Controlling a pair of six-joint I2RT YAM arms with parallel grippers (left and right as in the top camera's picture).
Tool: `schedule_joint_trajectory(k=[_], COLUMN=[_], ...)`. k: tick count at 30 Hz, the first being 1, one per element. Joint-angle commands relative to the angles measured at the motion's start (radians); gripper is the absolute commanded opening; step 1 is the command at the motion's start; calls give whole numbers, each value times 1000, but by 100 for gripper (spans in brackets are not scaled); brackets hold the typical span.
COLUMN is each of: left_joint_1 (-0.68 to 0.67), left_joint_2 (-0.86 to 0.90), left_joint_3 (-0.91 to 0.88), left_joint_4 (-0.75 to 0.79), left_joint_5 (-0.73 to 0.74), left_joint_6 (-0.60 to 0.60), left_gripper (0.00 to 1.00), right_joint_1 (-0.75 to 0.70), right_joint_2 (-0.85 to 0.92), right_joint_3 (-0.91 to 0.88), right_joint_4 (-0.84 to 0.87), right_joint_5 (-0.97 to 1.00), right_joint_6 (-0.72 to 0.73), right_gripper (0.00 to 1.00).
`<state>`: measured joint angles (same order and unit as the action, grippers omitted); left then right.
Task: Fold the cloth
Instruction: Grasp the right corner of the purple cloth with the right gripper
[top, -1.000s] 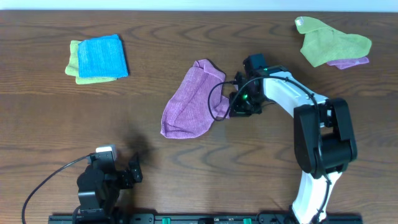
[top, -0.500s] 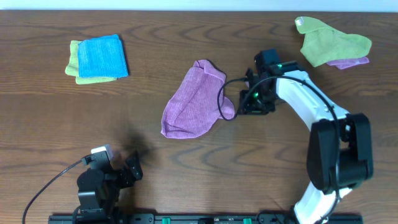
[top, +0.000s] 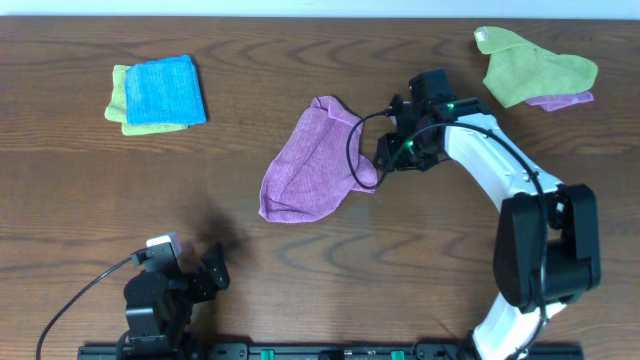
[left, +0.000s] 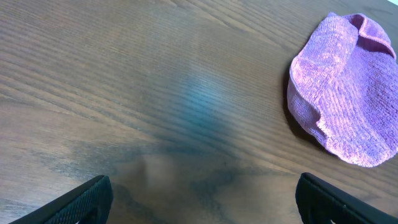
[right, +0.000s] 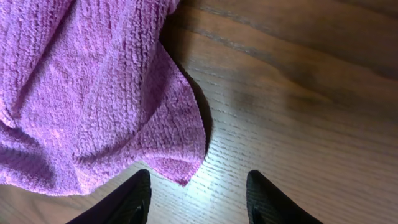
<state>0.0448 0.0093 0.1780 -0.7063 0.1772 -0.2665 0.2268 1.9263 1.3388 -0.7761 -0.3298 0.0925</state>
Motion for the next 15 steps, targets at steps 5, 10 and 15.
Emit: schedule_joint_trajectory(k=[5,10,15], left_joint_1=[-1,-1,-1], left_joint_2=[-6,-6,-6], left_joint_3=[-12,-12,-12], left_joint_4=[0,0,0], left_joint_5=[8,7,7], left_joint_6=[-13,-27,-27], left_gripper=[95,95,95], right_joint_1=[-3,10,28], right_joint_2=[85,90,90], right_joint_3=[-3,-3,-3], right_joint_4=[14,38,56], right_joint_5=[-69,-89,-90], right_joint_6=[-20,-19,-18], right_gripper=[47,48,49])
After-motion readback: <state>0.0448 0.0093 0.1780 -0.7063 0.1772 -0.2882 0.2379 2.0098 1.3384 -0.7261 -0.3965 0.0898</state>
